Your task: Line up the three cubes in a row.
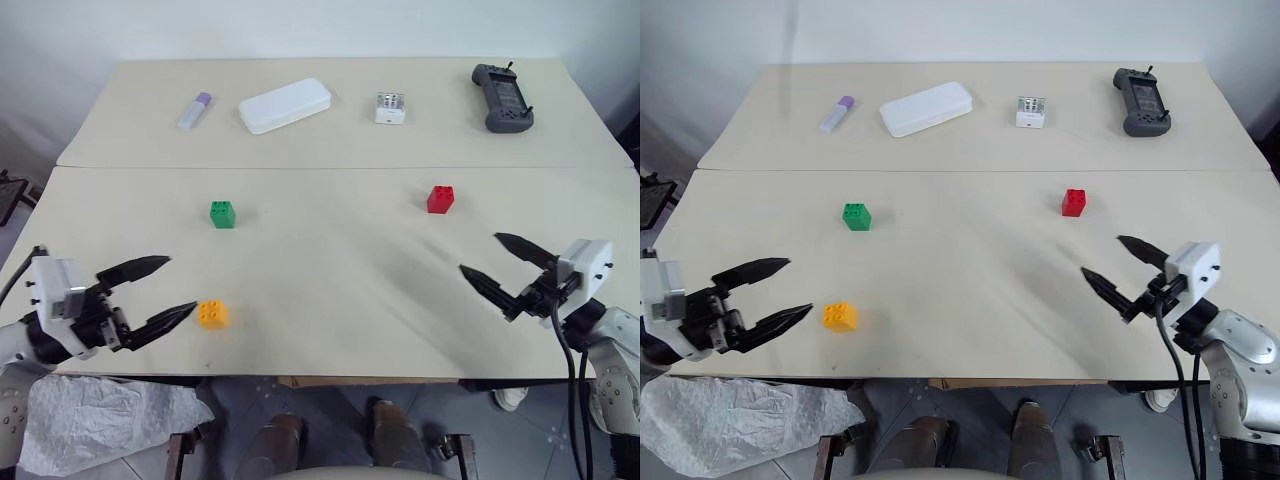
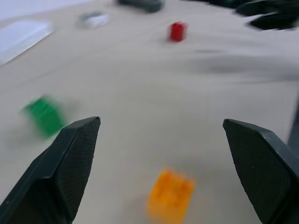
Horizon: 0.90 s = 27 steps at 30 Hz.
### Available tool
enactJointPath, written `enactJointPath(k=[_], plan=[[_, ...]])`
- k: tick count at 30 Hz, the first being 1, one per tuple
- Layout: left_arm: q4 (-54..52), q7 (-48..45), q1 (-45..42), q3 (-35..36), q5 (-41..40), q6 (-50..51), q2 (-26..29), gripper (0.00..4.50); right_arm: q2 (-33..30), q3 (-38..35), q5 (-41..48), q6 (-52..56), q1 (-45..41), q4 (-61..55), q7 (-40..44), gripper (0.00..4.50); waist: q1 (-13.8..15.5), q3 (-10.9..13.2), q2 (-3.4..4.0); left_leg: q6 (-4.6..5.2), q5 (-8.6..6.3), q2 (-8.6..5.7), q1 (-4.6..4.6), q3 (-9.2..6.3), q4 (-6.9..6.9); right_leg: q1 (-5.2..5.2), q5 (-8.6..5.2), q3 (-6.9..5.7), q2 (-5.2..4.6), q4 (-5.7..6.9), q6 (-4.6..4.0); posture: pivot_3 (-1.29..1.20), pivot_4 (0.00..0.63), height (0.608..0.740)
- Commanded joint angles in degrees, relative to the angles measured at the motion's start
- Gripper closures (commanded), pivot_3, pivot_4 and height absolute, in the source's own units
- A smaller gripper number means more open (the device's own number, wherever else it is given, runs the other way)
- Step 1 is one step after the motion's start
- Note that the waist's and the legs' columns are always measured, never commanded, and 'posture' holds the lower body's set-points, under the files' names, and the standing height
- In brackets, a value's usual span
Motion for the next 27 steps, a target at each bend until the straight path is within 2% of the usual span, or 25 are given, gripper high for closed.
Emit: enactJointPath(k=[1, 4, 8, 11, 15, 20, 27], plan=[[-0.48, -0.67, -2.07, -3.46, 2.40, -1.24, -0.55, 0.02, 1.42, -0.54, -2.82, -1.54, -0.98, 0.13, -4.62, 0.00, -0.48, 0.01, 0.03, 0.00, 0.00, 0.01, 0.04, 0.08, -0.02, -0.02, 0.00, 0.06, 0.01, 0.03, 0.00, 0.00, 0.150, 0.740], [1.76, -1.59, -4.19, -5.41, 4.20, -2.26, -0.67, 0.02, 3.05, 2.36, -0.39, 6.38, -7.00, -4.14, -10.25, 0.00, -1.70, 0.03, 0.04, -0.04, -0.02, 0.16, 0.20, 0.38, 0.00, -0.03, 0.00, 0.29, 0.16, 0.07, 0.00, 0.00, 0.150, 0.740], [3.90, -2.88, -6.26, -6.63, 4.90, -3.01, -1.06, 0.02, 2.02, 10.47, -6.48, 20.18, -18.94, -4.56, -18.64, 0.00, -2.10, 0.04, 0.05, -0.31, -0.08, 0.67, 0.46, 0.76, 0.06, -0.05, 0.20, 0.64, 0.75, 0.05, -0.28, 0.00, 0.150, 0.740], [4.70, -2.13, -7.64, -7.25, 5.87, -2.47, -0.93, 0.02, 4.44, 12.37, -8.29, 24.75, -27.52, -0.88, -23.81, 0.00, -1.61, 0.04, 0.05, -0.46, -0.09, 0.90, 0.42, 0.72, 0.04, -0.14, 0.21, 0.59, 0.93, 0.06, -0.43, 0.00, 0.150, 0.740], [5.02, -1.47, -8.35, -7.37, 7.24, -3.64, -1.50, 0.02, 6.93, 14.66, -12.66, 24.09, -35.32, 6.97, -27.57, 0.00, -1.31, 0.04, 0.05, -0.45, -0.14, 0.92, 0.33, 0.69, 0.01, -0.20, 0.21, 0.53, 0.96, 0.17, -0.49, 0.00, 0.150, 0.740], [2.57, -0.35, -4.54, -6.55, 7.87, -4.09, -2.48, 0.02, 9.58, 17.75, -17.24, 21.69, -43.50, 18.63, -29.32, 0.00, -2.11, 0.04, 0.05, -0.14, -0.36, 0.84, 0.31, 0.89, 0.00, -0.25, 0.22, 0.41, 0.85, 0.06, -0.49, 0.00, 0.150, 0.740], [1.94, 0.88, -3.65, -6.11, 8.49, -4.69, -2.98, 0.02, 12.43, 20.09, -19.73, 19.40, -46.35, 24.50, -27.24, 0.00, -3.03, 0.04, 0.06, -0.08, -0.51, 0.95, 0.31, 1.09, 0.01, -0.33, 0.21, -0.06, 0.78, 0.01, -0.51, 0.00, 0.150, 0.740]])
